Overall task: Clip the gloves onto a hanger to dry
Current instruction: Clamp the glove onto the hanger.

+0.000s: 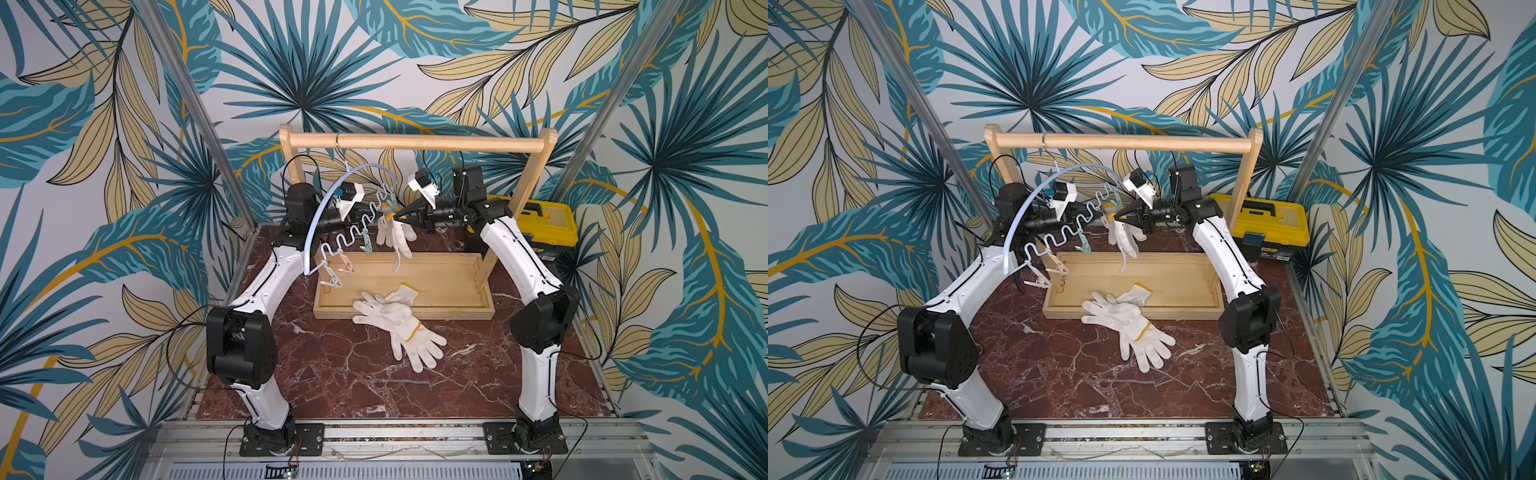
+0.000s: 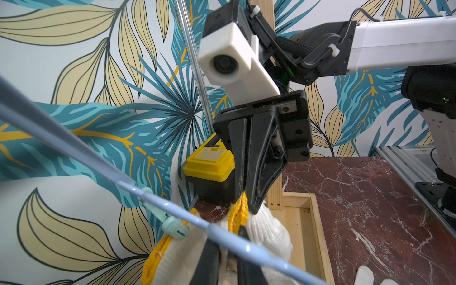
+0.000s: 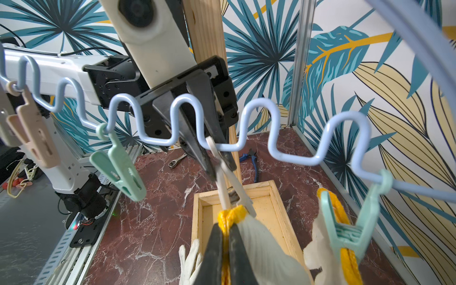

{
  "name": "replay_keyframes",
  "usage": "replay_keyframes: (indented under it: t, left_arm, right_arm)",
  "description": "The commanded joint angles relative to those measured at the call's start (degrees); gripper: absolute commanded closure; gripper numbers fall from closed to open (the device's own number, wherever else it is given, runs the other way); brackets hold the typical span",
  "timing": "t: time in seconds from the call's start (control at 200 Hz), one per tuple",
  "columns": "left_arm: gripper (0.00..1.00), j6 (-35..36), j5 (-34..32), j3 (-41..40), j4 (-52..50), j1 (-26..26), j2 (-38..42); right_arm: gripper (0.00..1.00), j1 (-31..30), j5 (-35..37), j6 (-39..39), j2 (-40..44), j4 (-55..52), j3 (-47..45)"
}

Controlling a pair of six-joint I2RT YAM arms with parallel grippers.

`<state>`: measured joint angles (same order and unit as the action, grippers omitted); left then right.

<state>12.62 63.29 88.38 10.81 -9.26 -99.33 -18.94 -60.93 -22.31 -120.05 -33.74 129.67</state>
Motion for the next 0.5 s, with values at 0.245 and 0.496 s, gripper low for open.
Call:
replay_keyframes:
  t: [0.245, 0.496]
  left_arm:
    - [1.00, 1.00, -0.42, -0.95, -1.57, 1.17, 1.57]
    - [1.00, 1.09, -0.10, -1.08, -1.58, 1.18, 1.68]
  right_arm:
    - [1.00, -0.74, -0.29, -3.03, 0.10, -5.40, 1.15]
    - [1.00, -0.70, 2.42, -7.65, -0.25, -12.62, 1.20]
